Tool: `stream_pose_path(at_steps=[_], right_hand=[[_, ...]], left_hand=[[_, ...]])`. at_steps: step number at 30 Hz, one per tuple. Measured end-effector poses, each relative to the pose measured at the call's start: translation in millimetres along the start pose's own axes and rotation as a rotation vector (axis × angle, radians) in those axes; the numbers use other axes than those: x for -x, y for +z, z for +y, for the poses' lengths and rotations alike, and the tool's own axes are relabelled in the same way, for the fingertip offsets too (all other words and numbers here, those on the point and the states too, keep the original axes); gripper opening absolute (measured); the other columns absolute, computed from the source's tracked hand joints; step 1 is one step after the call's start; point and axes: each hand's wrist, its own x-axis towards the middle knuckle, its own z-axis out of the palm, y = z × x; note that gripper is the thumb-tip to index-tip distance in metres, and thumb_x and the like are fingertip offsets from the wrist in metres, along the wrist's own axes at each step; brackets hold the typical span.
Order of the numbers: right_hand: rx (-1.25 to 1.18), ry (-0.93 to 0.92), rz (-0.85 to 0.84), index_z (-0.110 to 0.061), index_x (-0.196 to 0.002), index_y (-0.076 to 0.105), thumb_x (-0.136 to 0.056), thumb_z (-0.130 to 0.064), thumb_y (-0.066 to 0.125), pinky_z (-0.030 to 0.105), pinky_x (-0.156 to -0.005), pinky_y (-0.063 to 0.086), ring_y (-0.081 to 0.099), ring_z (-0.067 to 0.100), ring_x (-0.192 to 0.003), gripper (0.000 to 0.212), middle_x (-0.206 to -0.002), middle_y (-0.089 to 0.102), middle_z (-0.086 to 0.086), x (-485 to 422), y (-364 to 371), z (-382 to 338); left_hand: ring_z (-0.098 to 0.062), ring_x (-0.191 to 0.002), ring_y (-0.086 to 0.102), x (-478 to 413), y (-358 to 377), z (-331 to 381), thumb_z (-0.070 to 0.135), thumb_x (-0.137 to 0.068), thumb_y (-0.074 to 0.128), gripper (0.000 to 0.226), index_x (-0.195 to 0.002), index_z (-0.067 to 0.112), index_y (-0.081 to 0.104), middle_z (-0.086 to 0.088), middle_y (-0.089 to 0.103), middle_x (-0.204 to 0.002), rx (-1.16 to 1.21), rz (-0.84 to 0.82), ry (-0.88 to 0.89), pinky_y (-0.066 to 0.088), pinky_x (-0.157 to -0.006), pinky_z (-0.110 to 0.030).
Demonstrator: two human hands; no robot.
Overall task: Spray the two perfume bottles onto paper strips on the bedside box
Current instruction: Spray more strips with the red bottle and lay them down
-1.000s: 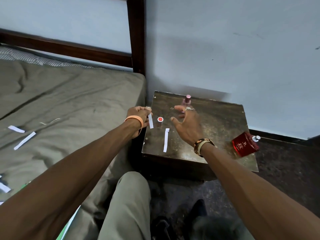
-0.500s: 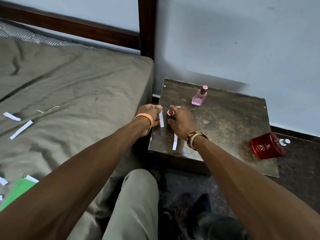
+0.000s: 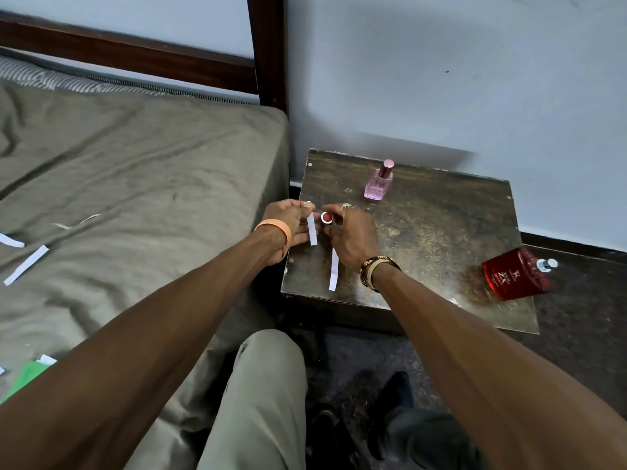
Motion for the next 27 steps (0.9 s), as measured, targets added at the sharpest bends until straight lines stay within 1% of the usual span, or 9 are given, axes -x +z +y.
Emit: stream_pose_path(at_steps=[5, 9, 11, 14, 17, 19, 22, 24, 27], right_hand=[[-0.077, 0.012, 0.048, -0.013, -0.115, 0.067, -0.086, 0.004, 0.060, 0.042, -0.087, 0.054, 0.065, 0.024, -0.098, 0.035, -0.106, 0.072, 0.005, 18.3, -26.1, 1.6], [-0.111, 0.055, 0.154, -0.013, -0.124, 0.063, -0.091, -0.001, 0.060, 0.036, -0.090, 0.053, 0.064, 0.021, -0.102, 0.036, -0.113, 0.070, 0.005, 40.9, -59.8, 12.4], [-0.136, 0.074, 0.194, -0.014, -0.124, 0.064, -0.092, -0.002, 0.059, 0.036, -0.090, 0.053, 0.064, 0.020, -0.103, 0.034, -0.113, 0.070, 0.003, 53.4, -78.4, 23.2], [-0.143, 0.105, 0.275, -0.014, -0.121, 0.064, -0.091, -0.003, 0.061, 0.036, -0.092, 0.053, 0.063, 0.019, -0.106, 0.032, -0.114, 0.069, 0.003, 75.4, -111.6, 42.8], [-0.095, 0.141, 0.359, -0.014, -0.122, 0.064, -0.090, -0.004, 0.065, 0.033, -0.092, 0.053, 0.062, 0.018, -0.107, 0.034, -0.117, 0.068, 0.004, 95.8, -145.5, 64.7], [-0.087, 0.164, 0.403, -0.014, -0.125, 0.064, -0.090, -0.003, 0.065, 0.033, -0.093, 0.052, 0.062, 0.018, -0.109, 0.037, -0.118, 0.068, 0.005, 109.2, -167.4, 80.3], [-0.070, 0.190, 0.472, -0.014, -0.124, 0.064, -0.089, -0.002, 0.064, 0.026, -0.091, 0.049, 0.062, 0.018, -0.108, 0.037, -0.115, 0.069, 0.003, 126.2, -194.7, 100.4], [-0.071, 0.213, 0.510, -0.015, -0.123, 0.065, -0.089, -0.003, 0.063, 0.030, -0.092, 0.050, 0.062, 0.019, -0.108, 0.036, -0.115, 0.068, 0.003, 134.9, -209.5, 112.5], [-0.069, 0.247, 0.529, -0.015, -0.126, 0.063, -0.090, -0.007, 0.063, 0.038, -0.094, 0.053, 0.062, 0.020, -0.109, 0.037, -0.118, 0.067, 0.004, 143.5, -221.6, 127.9]], left_hand=[[-0.031, -0.083, 0.067, 23.3, 23.2, 11.3, 0.003, -0.093, 0.053, 0.007, -0.091, 0.005, 0.059, -0.018, 0.068, -0.094, -0.005, -0.033, 0.032, 0.058, -0.075, -0.041], [-0.034, -0.087, 0.068, 47.3, 58.4, 19.4, 0.002, -0.094, 0.053, 0.009, -0.100, 0.001, 0.059, -0.021, 0.069, -0.096, -0.040, -0.096, 0.062, 0.057, -0.081, -0.045], [-0.033, -0.083, 0.069, 59.4, 79.9, 21.9, 0.003, -0.093, 0.054, 0.006, -0.095, 0.003, 0.059, -0.021, 0.070, -0.094, -0.058, -0.139, 0.081, 0.058, -0.079, -0.045], [-0.032, -0.082, 0.068, 78.6, 119.0, 20.6, 0.005, -0.093, 0.056, 0.007, -0.088, 0.007, 0.060, -0.020, 0.070, -0.093, -0.089, -0.205, 0.096, 0.059, -0.076, -0.043], [-0.029, -0.078, 0.069, 96.0, 161.3, 16.2, 0.006, -0.094, 0.055, 0.008, -0.087, 0.008, 0.059, -0.017, 0.070, -0.089, -0.104, -0.285, 0.091, 0.059, -0.072, -0.040], [-0.029, -0.078, 0.068, 106.9, 190.1, 12.2, 0.007, -0.093, 0.056, 0.008, -0.086, 0.008, 0.059, -0.017, 0.070, -0.090, -0.109, -0.329, 0.096, 0.059, -0.071, -0.039], [-0.031, -0.079, 0.068, 120.7, 226.5, 6.9, 0.007, -0.093, 0.056, 0.007, -0.087, 0.007, 0.060, -0.018, 0.070, -0.090, -0.120, -0.384, 0.108, 0.059, -0.074, -0.040], [-0.030, -0.079, 0.069, 128.4, 247.1, 3.5, 0.007, -0.093, 0.056, 0.007, -0.088, 0.006, 0.061, -0.016, 0.071, -0.087, -0.137, -0.411, 0.115, 0.059, -0.076, -0.041], [-0.029, -0.076, 0.069, 136.8, 268.7, -1.8, 0.008, -0.092, 0.058, 0.006, -0.086, 0.007, 0.061, -0.015, 0.070, -0.085, -0.162, -0.439, 0.122, 0.060, -0.072, -0.040]])
